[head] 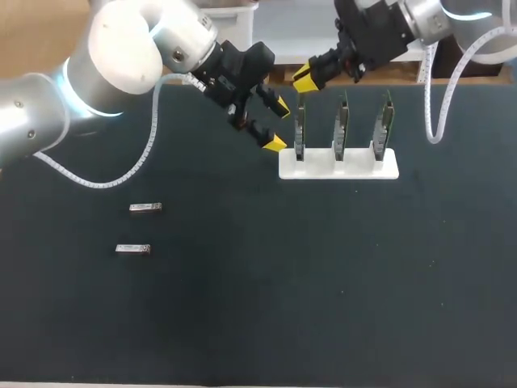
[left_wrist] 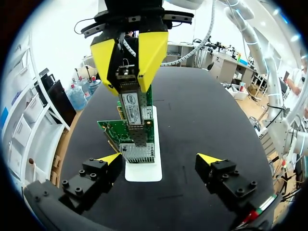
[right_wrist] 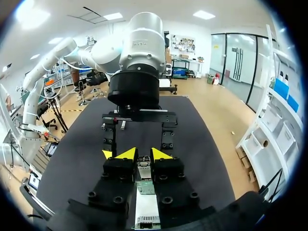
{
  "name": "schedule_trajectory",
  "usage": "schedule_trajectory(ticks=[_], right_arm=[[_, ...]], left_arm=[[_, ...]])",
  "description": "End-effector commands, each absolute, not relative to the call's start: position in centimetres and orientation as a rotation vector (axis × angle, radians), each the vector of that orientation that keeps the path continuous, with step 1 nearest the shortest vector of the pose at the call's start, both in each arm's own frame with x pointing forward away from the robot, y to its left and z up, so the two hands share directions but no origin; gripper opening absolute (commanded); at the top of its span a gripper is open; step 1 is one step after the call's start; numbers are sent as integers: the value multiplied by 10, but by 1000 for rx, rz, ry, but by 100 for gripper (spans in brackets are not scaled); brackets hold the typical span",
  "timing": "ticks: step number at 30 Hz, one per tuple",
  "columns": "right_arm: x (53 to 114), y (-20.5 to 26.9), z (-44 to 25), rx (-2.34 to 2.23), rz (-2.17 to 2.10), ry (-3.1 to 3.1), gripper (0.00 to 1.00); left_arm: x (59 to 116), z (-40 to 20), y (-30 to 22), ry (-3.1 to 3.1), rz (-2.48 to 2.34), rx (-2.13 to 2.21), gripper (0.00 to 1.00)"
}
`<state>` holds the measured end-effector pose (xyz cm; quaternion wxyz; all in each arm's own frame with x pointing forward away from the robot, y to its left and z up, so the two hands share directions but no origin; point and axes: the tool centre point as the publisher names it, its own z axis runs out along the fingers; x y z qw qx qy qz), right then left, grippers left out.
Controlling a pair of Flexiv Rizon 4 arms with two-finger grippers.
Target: Pick up the optical module with the left hand, and insert it into the network port with the right hand.
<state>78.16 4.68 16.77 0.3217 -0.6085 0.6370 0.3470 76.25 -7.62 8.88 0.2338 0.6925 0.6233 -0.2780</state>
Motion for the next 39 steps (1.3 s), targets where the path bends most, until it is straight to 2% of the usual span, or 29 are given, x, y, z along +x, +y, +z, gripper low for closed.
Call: schedule_trajectory(ticks=[1, 6, 7, 8, 21, 22, 23, 24, 39], right_arm=[[781, 48, 166, -1595, 909, 1680, 0], [781, 47, 166, -1587, 919, 1685, 0], [781, 47, 166, -1584, 920, 1687, 25], [781, 46, 167, -1579, 925, 1689, 100], [781, 40, 186, -1522, 1030, 1661, 100], [781, 40, 186, -1521, 1030, 1661, 49], [781, 40, 186, -1521, 1029, 1661, 22], [781, 40, 186, -1522, 1028, 1662, 0], [782, 46, 169, -1566, 1000, 1683, 0]], left_arm=[[762, 89, -76, 1713, -761, 1902, 100], [762, 89, -76, 1713, -761, 1902, 100], [762, 89, -76, 1713, -761, 1902, 100], [762, 89, -76, 1713, -761, 1902, 100], [762, 89, -76, 1713, -761, 1902, 100], [762, 89, -76, 1713, -761, 1902, 100], [762, 89, -76, 1713, -761, 1902, 100], [762, 89, -76, 1713, -761, 1902, 100], [762, 89, -76, 1713, -761, 1902, 100]])
